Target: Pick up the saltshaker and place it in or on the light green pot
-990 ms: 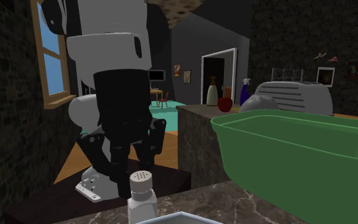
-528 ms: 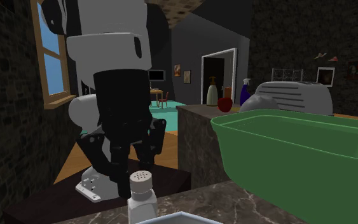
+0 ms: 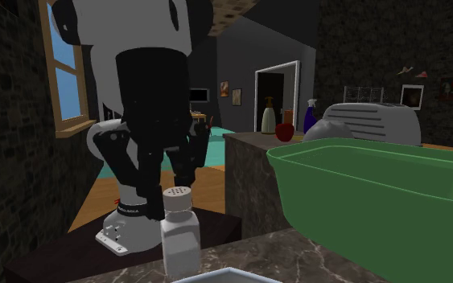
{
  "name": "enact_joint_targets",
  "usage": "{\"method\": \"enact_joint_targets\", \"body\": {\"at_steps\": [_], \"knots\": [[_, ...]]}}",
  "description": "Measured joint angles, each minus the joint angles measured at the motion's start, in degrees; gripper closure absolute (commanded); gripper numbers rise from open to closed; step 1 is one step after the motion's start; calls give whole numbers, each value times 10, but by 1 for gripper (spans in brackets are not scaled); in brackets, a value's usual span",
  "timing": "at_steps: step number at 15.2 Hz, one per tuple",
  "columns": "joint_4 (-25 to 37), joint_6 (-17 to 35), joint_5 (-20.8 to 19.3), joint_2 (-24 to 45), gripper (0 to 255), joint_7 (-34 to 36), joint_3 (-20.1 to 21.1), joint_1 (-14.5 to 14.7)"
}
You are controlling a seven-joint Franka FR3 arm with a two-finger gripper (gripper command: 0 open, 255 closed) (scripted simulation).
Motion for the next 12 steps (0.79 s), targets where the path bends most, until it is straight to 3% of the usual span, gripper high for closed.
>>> {"method": "enact_joint_targets", "body": {"at_steps": [12], "knots": [[77,-92,5,-15,255,2,15,2]]}}
